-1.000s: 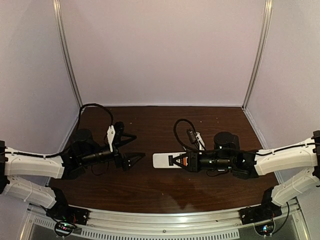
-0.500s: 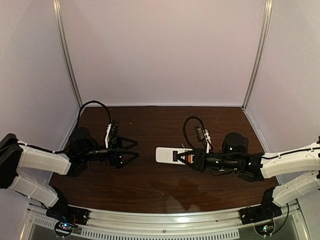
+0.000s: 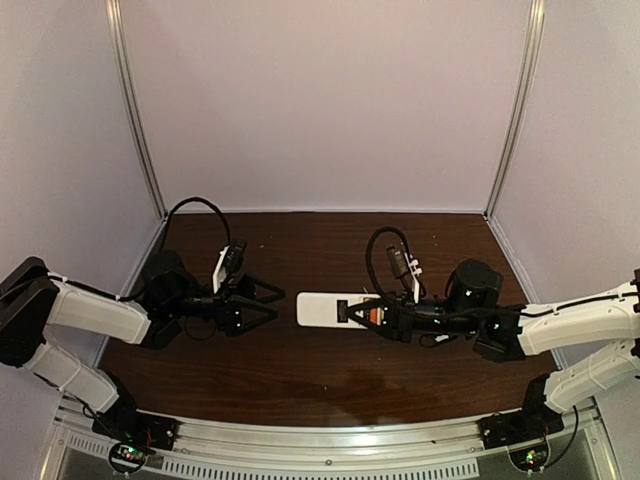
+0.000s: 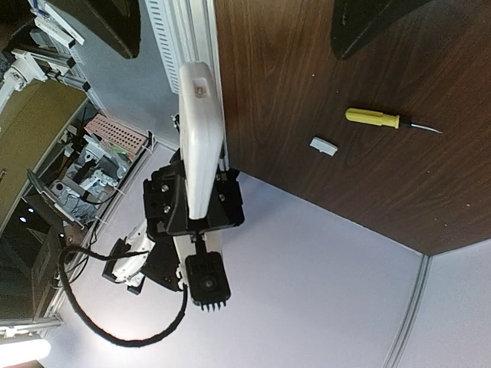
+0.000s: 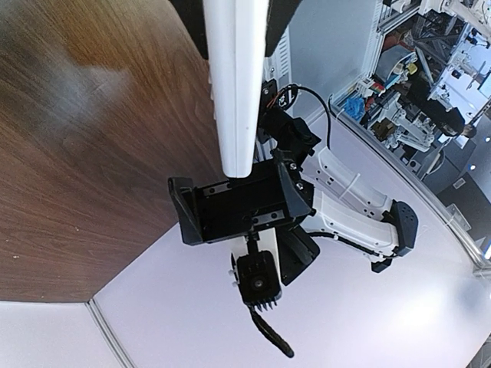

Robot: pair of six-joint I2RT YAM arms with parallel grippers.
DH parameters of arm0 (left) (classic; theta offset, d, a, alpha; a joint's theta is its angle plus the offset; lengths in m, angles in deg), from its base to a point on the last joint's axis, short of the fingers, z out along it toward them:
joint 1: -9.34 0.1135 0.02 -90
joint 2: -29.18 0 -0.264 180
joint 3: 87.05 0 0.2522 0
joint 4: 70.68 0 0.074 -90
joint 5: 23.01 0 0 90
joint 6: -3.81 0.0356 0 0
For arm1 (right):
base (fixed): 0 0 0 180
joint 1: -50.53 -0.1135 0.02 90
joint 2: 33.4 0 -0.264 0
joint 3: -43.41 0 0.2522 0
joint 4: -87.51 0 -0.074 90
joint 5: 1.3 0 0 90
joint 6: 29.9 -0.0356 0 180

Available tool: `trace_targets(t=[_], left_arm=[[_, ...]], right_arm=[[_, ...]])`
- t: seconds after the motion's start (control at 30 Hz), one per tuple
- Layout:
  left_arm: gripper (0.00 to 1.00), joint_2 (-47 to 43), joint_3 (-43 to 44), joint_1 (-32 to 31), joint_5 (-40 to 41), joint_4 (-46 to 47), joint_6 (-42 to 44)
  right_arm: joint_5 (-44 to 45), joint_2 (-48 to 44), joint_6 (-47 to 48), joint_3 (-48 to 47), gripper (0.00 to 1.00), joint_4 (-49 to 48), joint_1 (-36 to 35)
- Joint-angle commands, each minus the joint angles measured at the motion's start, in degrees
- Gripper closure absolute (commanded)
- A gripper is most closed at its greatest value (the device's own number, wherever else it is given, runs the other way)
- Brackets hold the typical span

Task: Unload the batteries from the remote control

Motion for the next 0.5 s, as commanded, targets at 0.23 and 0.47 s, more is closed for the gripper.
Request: trace_targets(t=[0.23, 0.47], left_arm=[[0.18, 4.1, 1.74, 0.41, -6.98, 9.88, -5.37], [0.19, 4.4, 1.08, 0.32, -7.69, 13.91, -7.79]], right_arm=[[-1.97, 2.41, 3.46, -4.59, 1.0, -3.72, -0.09], [-2.04, 6.54, 2.41, -6.67, 1.0, -3.82, -0.09]])
